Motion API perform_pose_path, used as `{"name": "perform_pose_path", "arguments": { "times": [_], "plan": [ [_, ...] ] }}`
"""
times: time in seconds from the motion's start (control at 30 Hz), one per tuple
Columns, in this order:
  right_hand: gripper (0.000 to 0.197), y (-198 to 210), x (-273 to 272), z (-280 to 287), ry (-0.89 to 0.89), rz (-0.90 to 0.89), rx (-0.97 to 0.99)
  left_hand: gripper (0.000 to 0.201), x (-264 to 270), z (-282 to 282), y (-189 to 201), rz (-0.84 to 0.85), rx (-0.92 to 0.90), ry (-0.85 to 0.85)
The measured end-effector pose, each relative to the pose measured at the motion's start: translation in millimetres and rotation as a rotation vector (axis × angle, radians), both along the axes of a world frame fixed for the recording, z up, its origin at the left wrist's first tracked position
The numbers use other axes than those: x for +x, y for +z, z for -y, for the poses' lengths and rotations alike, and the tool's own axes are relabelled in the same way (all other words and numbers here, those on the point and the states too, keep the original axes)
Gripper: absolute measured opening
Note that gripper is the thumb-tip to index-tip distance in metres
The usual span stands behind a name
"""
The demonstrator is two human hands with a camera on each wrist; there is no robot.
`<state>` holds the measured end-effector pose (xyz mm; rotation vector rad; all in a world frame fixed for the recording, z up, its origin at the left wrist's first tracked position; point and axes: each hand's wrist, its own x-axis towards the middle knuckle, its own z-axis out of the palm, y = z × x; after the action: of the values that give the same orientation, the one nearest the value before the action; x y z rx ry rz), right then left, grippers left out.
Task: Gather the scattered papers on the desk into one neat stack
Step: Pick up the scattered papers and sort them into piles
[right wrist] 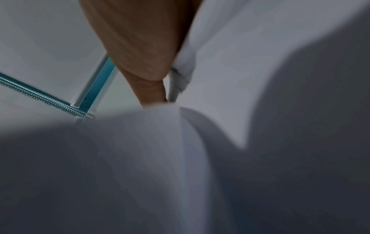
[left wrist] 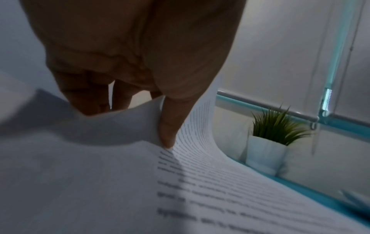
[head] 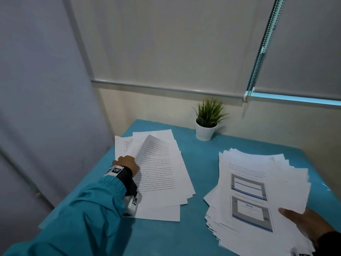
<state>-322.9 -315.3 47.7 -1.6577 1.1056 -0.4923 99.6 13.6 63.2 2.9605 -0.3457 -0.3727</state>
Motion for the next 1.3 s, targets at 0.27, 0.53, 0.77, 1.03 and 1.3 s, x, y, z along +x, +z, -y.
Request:
{"name": "perform_pose_path", "arguments": {
  "times": [0.27, 0.53, 0.77, 1.03, 1.3],
  "plan": [
    [0.081, -5.2, -0.3, 4.8, -0.011, -0.061, -0.016, 0.045, 0.6, 0.2, 0.5, -0.041, 0.033, 0.008],
    [0.123, -6.0, -1.9, 8.0, -0.028, -0.077, -0.074, 0.042, 13.9, -8.3, 0.5, -0.071, -0.102, 0.018],
    [0.107, -1.5, 1.0, 6.5, 0.002, -0.082, -0.080, 0.024, -20.6, 5.0, 13.7, -0.047, -0.477, -0.221],
    [0.085, -8.0, 3.5, 9.0, -0.012, -0.099, -0.123, 0.063, -30.8, 35.1, 21.0, -0.083, -1.055, 0.079],
    [0.090, -21.4, -2.4, 20.9, -0.048, -0.069, -0.009, 0.033, -4.7, 14.2, -6.6, -0.125, -0.564, 0.135]
  ]
}}
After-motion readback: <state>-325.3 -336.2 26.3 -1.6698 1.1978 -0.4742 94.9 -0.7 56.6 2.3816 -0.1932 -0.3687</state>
